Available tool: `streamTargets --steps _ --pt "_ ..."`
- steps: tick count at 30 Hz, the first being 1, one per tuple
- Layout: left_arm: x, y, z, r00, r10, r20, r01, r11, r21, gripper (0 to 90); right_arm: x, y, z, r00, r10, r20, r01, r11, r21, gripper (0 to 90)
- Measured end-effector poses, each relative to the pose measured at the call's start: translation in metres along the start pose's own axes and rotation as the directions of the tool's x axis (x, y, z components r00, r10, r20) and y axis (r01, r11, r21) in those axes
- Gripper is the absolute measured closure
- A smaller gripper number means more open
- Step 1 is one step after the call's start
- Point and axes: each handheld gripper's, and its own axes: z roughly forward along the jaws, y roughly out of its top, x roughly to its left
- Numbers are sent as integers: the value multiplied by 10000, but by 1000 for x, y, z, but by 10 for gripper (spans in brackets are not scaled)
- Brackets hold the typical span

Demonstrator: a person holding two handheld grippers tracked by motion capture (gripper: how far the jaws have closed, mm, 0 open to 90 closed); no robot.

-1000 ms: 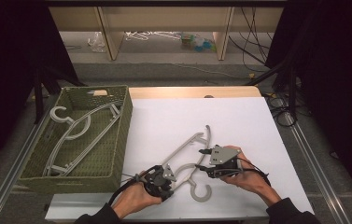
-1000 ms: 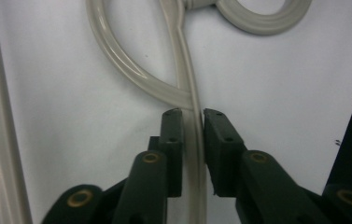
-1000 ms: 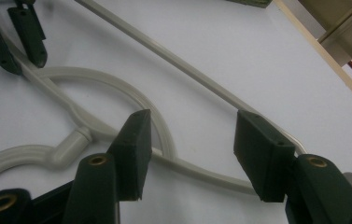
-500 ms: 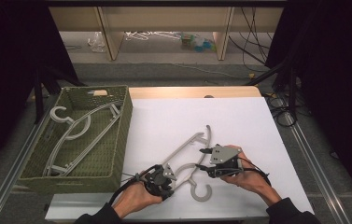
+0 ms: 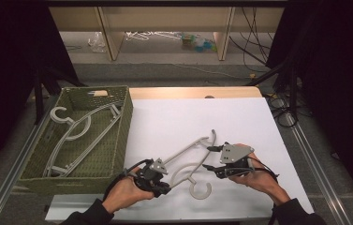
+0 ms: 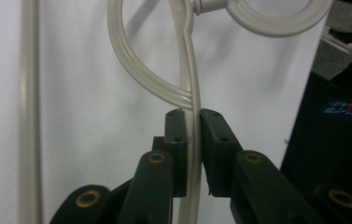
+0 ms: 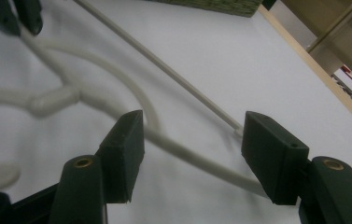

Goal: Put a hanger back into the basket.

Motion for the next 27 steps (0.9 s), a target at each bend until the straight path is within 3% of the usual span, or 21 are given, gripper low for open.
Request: streamTargets --steps 1,3,7,8,9,10,11,12,13,15,16,17,18,20,21,22,23,24,25,26,27 --pt "2 1 -3 9997 210 80 -209 9997 -109 811 1 1 1 9998 -191 -26 191 9998 81 406" --pt "0 -1 -8 9989 -353 312 364 9987 -351 812 5 2 4 9988 -471 -155 475 9986 235 401" --pt "-3 -2 -11 9973 -333 659 367 9980 -516 813 13 5 14 9931 -1161 -151 1168 9911 642 374" --pt "-3 -2 -12 9982 -238 545 264 9984 -491 813 14 6 17 9915 -1282 -241 1296 9893 672 395" --pt "-3 -2 -12 9975 15 709 24 9985 -549 813 15 7 19 9897 -1406 -261 1421 9874 703 416" --pt "-6 -2 -13 9975 -168 680 202 9986 -489 813 16 8 21 9869 -1588 -278 1605 9842 752 437" --pt "-6 -2 -13 9970 -22 768 62 9986 -524 813 16 10 22 9829 -1828 -212 1839 9797 797 452" --pt "-8 -3 -13 9970 -315 711 349 9983 -468 813 17 11 24 9808 -1931 -286 1948 9775 806 487" --pt "-5 -2 -12 9970 210 745 -173 9986 -497 813 18 12 25 9776 -2077 -350 2099 9744 799 524" --pt "-6 -3 -13 9975 -58 705 92 9988 -481 812 17 14 26 9630 -2645 -513 2681 9597 840 588" --pt "-6 -3 -13 9974 105 708 -75 9990 -435 811 18 15 26 9584 -2804 -537 2843 9546 889 603" --pt "-5 -3 -12 9967 516 631 -489 9979 -435 809 19 15 25 9537 -2951 -591 2995 9496 921 616" --pt "-5 -2 -12 9962 752 436 -730 9961 -501 794 21 14 25 9559 -2864 -654 2920 9508 1038 628" --pt "-4 2 -11 9901 1389 207 -1371 9878 -745 701 23 15 25 9431 -3234 -766 3304 9374 1099 642" --pt "-4 2 -11 9901 1389 207 -1371 9878 -745 636 23 15 25 9359 -3435 -788 3507 9296 1132 646" --pt "-2 9 -12 9447 3239 -510 -3271 9415 -806 619 23 15 25 9248 -3662 -1033 3768 9191 1152 651" --pt "-4 11 -11 9356 3467 -664 -3513 9328 -800 600 24 15 24 9308 -3514 -1008 3624 9234 1268 656" --pt "-2 17 -12 8867 4564 -741 -4596 8875 -329 569 24 16 23 9237 -3672 -1093 3792 9171 1231 661" --pt "-17 10 -7 9567 2731 -1011 -2802 9577 -649 564 23 18 22 9164 -3866 -1040 3974 9098 1199 667" --pt "-18 12 -6 9473 3055 -965 -3101 9500 -368 562 23 19 21 9160 -3858 -1095 3970 9110 1114 673" --pt "-22 13 -1 9501 2954 -998 -3020 9515 -584 561 23 20 19 9203 -3776 -1020 3886 9124 1286 679"
